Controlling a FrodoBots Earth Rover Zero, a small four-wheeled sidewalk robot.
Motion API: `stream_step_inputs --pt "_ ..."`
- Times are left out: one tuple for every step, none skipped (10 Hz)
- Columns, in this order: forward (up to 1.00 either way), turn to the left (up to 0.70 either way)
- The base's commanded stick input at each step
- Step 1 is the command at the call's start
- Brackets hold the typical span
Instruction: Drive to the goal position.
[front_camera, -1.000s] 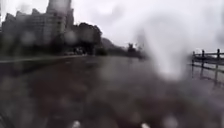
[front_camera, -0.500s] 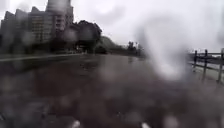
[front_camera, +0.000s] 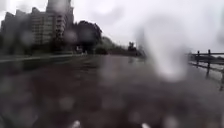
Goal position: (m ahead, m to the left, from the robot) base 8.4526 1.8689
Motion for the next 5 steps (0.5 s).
stream_step_inputs --pt "0.70 0.00" --pt "0.70 0.00" --pt "0.70 0.00" --pt "0.70 0.00" --pt "0.70 0.00"
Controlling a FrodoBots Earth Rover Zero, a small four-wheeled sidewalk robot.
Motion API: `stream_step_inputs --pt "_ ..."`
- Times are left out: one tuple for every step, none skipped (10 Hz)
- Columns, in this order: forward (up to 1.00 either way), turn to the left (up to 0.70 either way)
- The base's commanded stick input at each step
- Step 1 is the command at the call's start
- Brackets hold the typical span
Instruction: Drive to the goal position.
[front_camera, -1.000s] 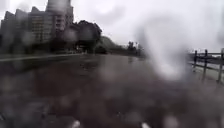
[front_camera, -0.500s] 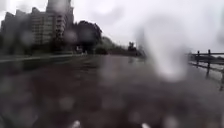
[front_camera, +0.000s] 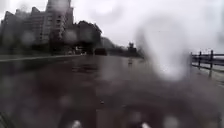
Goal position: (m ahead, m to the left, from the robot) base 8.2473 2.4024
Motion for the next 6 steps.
stream_step_inputs --pt "0.70 0.00" --pt "0.70 0.00" --pt "0.70 0.00" --pt "0.70 0.00" --pt "0.70 0.01" --pt "0.70 0.18"
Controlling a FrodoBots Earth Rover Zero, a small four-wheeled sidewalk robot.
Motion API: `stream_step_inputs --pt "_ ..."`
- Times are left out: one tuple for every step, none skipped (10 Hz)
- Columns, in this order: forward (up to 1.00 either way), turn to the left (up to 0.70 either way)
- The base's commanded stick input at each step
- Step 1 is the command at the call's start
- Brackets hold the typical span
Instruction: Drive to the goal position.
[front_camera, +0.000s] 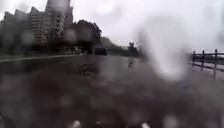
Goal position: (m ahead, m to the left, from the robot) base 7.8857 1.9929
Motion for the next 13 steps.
stream_step_inputs --pt "0.70 0.35" --pt "0.70 0.35" --pt "0.70 0.35" --pt "0.70 0.28" --pt "0.70 0.09" --pt "0.70 0.00" --pt "0.70 0.00" --pt "0.70 0.00" --pt "0.70 0.00" --pt "0.70 0.00" --pt "0.70 0.00" --pt "0.70 0.00" --pt "0.70 0.00"
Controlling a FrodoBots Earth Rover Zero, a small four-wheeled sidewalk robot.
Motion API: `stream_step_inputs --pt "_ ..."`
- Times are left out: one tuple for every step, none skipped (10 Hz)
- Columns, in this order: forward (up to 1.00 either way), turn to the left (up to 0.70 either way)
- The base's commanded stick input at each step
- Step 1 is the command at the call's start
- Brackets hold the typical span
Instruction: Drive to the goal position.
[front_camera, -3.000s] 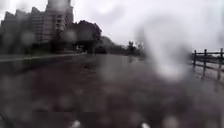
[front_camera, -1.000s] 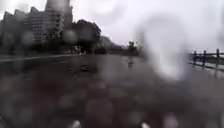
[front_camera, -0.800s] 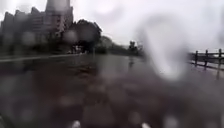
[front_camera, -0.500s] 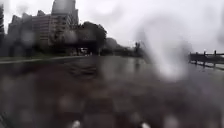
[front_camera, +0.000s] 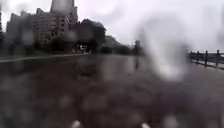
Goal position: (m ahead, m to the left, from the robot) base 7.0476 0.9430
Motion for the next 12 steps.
stream_step_inputs --pt "0.70 0.00" --pt "0.70 0.00" --pt "0.70 0.00" --pt "0.70 0.00" --pt "0.70 0.00" --pt "0.70 0.00" --pt "0.70 0.00" --pt "0.70 0.00" --pt "0.70 0.00" --pt "0.70 0.00" --pt "0.70 0.00" --pt "0.70 0.00"
